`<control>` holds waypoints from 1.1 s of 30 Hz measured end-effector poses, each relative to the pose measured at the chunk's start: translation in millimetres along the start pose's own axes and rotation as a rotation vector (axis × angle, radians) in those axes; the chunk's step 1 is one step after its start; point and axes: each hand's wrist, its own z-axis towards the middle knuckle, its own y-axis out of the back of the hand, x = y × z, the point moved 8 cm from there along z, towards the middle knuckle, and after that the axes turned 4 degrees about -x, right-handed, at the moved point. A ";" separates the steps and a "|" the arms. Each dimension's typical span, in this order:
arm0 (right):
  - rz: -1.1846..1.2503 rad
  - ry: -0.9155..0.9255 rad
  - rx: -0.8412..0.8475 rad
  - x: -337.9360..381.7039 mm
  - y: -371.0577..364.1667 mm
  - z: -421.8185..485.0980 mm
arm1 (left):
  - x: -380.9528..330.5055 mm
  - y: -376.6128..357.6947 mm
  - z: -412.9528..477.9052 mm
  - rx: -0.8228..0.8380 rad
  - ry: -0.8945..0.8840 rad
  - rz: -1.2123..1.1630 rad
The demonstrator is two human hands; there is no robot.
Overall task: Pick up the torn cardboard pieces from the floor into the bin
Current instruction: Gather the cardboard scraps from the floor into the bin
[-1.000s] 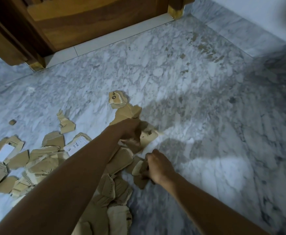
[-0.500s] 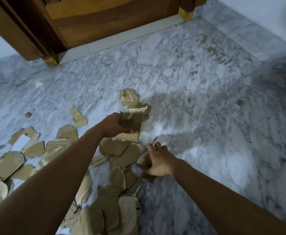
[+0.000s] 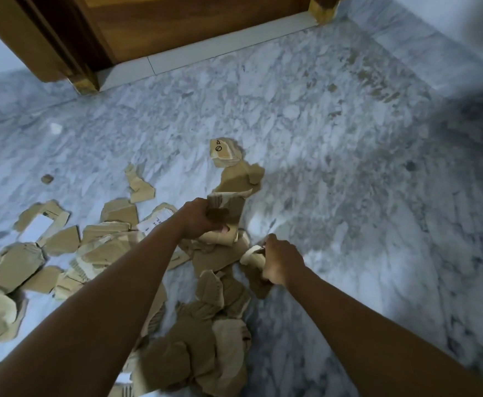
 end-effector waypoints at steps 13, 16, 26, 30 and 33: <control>-0.149 0.084 0.062 19.4 68.9 15.3 | -9.7 69.6 9.6 0.008 0.016 -0.036; -0.142 0.079 -0.036 30.0 145.4 45.4 | -18.8 80.4 14.5 0.036 0.035 -0.035; -0.049 0.278 -0.051 21.5 170.0 130.0 | -35.2 9.7 87.8 -0.052 0.157 0.219; 0.085 0.418 -0.027 25.6 153.0 160.0 | -30.9 0.0 104.5 -0.094 0.151 0.133; 0.124 0.508 -0.084 31.7 136.9 165.9 | -32.5 4.6 102.4 -0.118 0.136 0.087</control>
